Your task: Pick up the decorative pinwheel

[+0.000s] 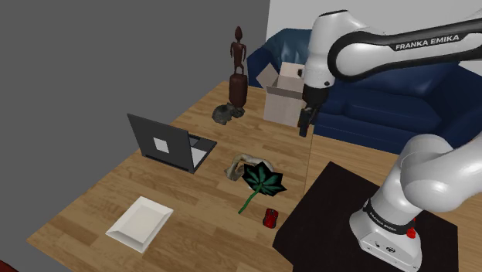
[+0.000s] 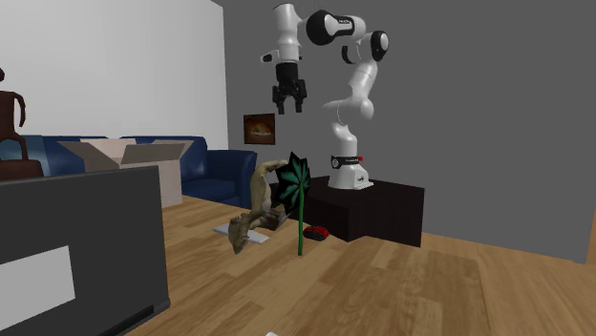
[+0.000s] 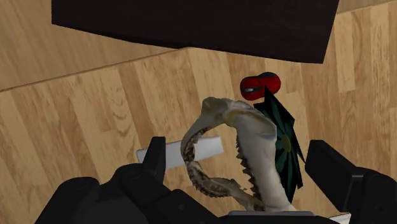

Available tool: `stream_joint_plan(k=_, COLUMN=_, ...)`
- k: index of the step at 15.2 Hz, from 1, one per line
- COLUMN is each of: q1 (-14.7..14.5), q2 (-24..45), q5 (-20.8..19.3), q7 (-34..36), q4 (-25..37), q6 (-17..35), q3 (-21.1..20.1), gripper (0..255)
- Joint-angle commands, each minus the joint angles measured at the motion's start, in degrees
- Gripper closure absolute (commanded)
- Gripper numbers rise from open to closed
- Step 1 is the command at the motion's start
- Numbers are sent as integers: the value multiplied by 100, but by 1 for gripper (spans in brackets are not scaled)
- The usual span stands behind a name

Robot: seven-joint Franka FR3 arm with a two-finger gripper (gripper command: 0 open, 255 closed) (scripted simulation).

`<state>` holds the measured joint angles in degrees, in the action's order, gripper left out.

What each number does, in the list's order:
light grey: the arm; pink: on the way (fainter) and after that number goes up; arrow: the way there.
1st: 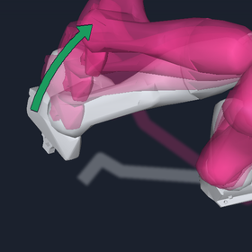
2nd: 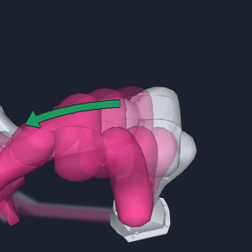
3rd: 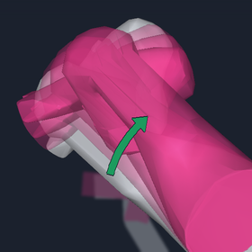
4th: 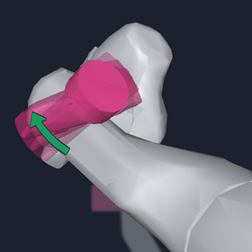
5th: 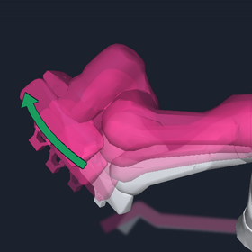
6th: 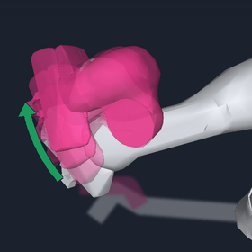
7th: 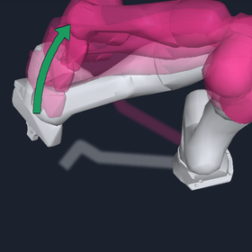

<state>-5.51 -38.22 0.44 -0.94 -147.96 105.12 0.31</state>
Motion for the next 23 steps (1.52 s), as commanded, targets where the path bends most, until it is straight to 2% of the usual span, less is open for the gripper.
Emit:
stream_joint_plan(k=1, q1=-137, q2=186, q5=149, q7=-125, q4=-161, q6=373, q3=2, gripper=0)
stream_joint_plan(k=13, q1=-1157, q2=1927, q5=1335, q7=-992, q4=-508, q6=2525, q3=-162, gripper=0)
stream_joint_plan(k=22, q1=-1217, q2=2444, q5=1501, q7=-1180, q4=-717, q6=3239, q3=-160, gripper=0)
stream_joint_plan(k=23, q1=-1219, q2=2446, q5=1503, q7=-1175, q4=-716, q6=3241, q3=-163, gripper=255)
